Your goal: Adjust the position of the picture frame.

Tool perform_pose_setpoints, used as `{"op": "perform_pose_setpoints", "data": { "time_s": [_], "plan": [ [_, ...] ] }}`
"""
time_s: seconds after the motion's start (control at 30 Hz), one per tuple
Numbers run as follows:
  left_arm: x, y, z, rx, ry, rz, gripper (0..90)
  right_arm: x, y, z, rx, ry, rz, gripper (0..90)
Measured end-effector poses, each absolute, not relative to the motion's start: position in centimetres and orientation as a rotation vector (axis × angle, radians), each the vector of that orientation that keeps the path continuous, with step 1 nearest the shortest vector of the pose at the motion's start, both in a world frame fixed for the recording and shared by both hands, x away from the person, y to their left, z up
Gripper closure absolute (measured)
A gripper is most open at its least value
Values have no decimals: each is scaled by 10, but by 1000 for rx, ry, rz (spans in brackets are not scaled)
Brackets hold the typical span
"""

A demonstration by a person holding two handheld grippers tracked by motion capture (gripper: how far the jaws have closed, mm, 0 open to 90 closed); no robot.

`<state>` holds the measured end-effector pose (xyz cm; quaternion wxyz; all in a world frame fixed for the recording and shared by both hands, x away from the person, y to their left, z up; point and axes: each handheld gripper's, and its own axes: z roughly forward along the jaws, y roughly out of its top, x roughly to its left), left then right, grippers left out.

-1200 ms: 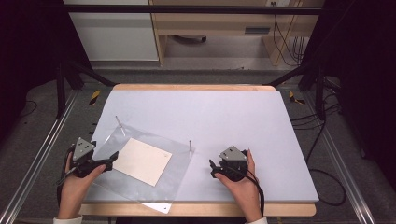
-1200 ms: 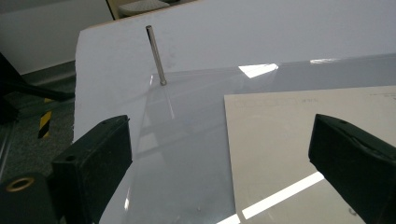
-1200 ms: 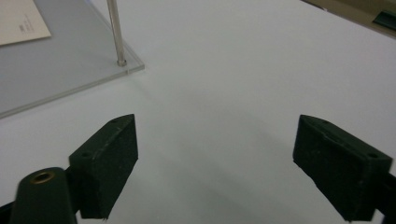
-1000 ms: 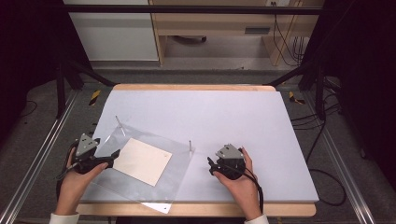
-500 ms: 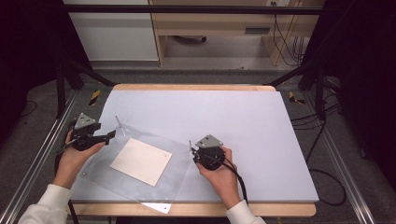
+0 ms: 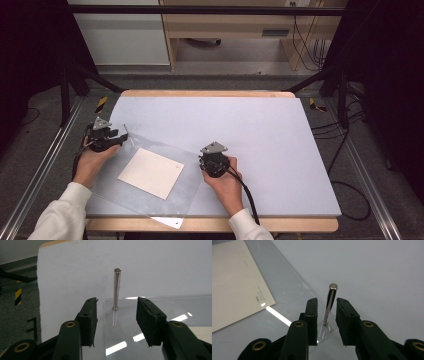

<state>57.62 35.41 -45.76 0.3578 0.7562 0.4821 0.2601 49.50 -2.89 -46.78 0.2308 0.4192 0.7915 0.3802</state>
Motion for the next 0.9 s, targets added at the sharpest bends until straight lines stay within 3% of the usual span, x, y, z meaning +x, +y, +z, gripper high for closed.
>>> {"op": "perform_pose_setpoints", "data": {
  "time_s": [0.13, 0.17, 0.57, 0.9],
  "plan": [
    [586, 347, -462, 1957, 1258, 694, 606, 496, -28, -468, 1154, 2183, 1030, 724],
    [589, 344, -463, 1957, 1253, 706, 667, 497, -28, -468, 1156, 2178, 1037, 724],
    [597, 339, -467, 1988, 1276, 712, 825, 496, -31, -469, 1178, 2173, 1026, 711],
    [599, 341, -466, 1976, 1287, 679, 839, 498, -30, -471, 1187, 2182, 1019, 725]
  ]
}}
